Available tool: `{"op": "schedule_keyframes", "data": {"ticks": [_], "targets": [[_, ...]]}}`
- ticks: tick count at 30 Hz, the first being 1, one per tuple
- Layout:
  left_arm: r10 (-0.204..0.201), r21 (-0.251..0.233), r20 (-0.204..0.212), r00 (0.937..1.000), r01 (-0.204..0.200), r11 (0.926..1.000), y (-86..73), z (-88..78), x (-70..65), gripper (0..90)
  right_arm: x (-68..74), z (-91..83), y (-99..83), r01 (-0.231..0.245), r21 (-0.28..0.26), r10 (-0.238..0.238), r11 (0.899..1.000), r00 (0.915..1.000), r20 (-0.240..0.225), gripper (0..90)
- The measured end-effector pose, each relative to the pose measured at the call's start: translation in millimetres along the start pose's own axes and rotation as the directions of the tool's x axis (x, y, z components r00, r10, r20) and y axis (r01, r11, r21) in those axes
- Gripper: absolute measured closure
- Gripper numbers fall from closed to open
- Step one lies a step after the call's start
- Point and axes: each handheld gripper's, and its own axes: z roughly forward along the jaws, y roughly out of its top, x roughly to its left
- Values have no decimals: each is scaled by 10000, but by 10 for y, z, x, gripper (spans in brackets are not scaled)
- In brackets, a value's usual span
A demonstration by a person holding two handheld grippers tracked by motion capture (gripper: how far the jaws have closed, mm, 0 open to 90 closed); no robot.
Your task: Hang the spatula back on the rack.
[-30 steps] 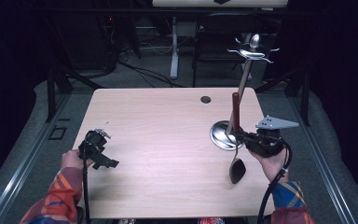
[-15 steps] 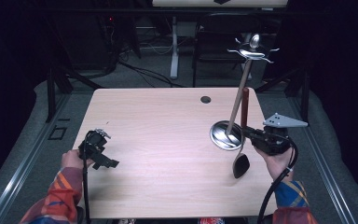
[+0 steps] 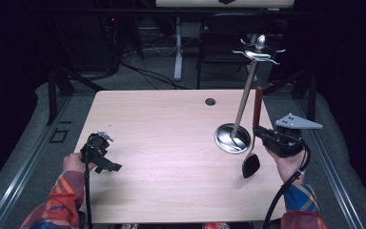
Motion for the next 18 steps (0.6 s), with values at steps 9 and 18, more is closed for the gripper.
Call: {"op": "schedule_keyframes", "data": {"ticks": [9, 18], "targets": [[-7, -2, 6, 10000, 7, 10000, -1, 0, 1, 35, -24, -27, 23, -20, -91, 22, 10000, 9998, 213, 849], [-29, -3, 24, 10000, 29, 10000, 0, 4, -1, 35, -75, -76, 48, -55, -192, 64, 9998, 9989, 458, 849]]}}
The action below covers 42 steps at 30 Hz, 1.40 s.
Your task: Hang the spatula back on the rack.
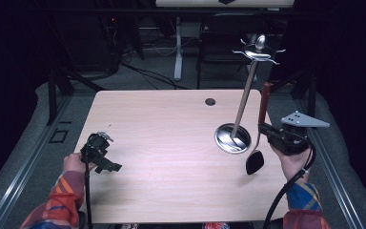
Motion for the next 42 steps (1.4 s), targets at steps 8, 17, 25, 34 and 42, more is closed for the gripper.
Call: {"op": "schedule_keyframes", "data": {"ticks": [8, 17, 25, 34, 42], "targets": [[35, 8, -14, 10000, -35, 10000, 1, -1, 1, 35, -21, -30, 37, 5, -136, -3, 9999, 9998, 176, 849], [9, 4, 5, 10000, -9, 10000, 1, 4, -1, 35, -55, -61, 88, 62, -236, -53, 9997, 9993, 383, 848], [34, 25, 10, 10000, -34, 10000, 4, 8, -3, 35, -89, -81, 132, 70, -327, -53, 9994, 9986, 519, 849], [16, 38, 38, 10000, -17, 10000, 7, 14, -5, 35, -140, -125, 203, -12, -500, 44, 9987, 9979, 642, 848], [17, 88, 42, 10000, -17, 10000, 9, 17, -6, 35, -162, -149, 252, -58, -655, 104, 9978, 9975, 696, 848]]}}
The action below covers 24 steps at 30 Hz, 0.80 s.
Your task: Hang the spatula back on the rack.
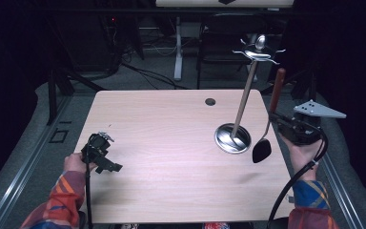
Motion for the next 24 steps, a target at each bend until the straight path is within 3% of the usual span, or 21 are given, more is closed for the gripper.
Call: {"op": "schedule_keyframes", "data": {"ticks": [24], "targets": [[18, 9, 25, 10000, -18, 10000, 5, 13, -2, 35, -57, 32, 188, 93, -266, -91, 9996, 9999, 58, 848]]}}
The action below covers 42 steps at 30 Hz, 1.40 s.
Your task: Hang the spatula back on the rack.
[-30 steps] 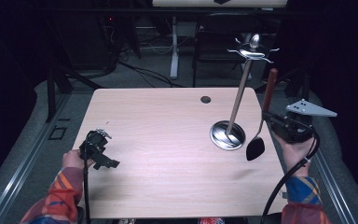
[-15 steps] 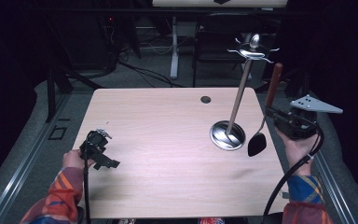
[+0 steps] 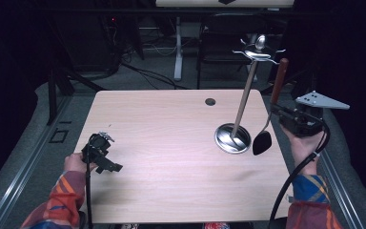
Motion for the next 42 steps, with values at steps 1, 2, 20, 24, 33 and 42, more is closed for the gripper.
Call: {"op": "schedule_keyframes", "data": {"ticks": [1, 2, 20, 24, 33, 42], "targets": [[5, 5, 0, 10000, -5, 10000, 0, 0, 0, 35, -2, 8, 7, -17, -30, 17, 10000, 10000, 16, 848], [5, 9, -4, 10000, -5, 10000, 0, 0, 0, 35, -5, 8, 11, -28, -21, 28, 10000, 10000, 15, 848], [12, 31, -23, 10000, -12, 10000, 0, 0, 0, 35, -50, 116, 72, -48, 136, 48, 9999, 10000, 0, 847], [1, 36, -26, 10000, -1, 10000, 0, 0, 1, 35, -55, 137, 85, -82, 188, 82, 9998, 10000, 1, 847], [-7, 48, -1, 10000, 7, 10000, 0, 4, 1, 35, -42, 221, 120, 51, 364, -52, 9993, 10000, 9, 847], [9, 71, -7, 10000, -9, 10000, 0, 6, 2, 35, -31, 342, 129, 102, 587, -110, 9982, 9998, 139, 845]]}}
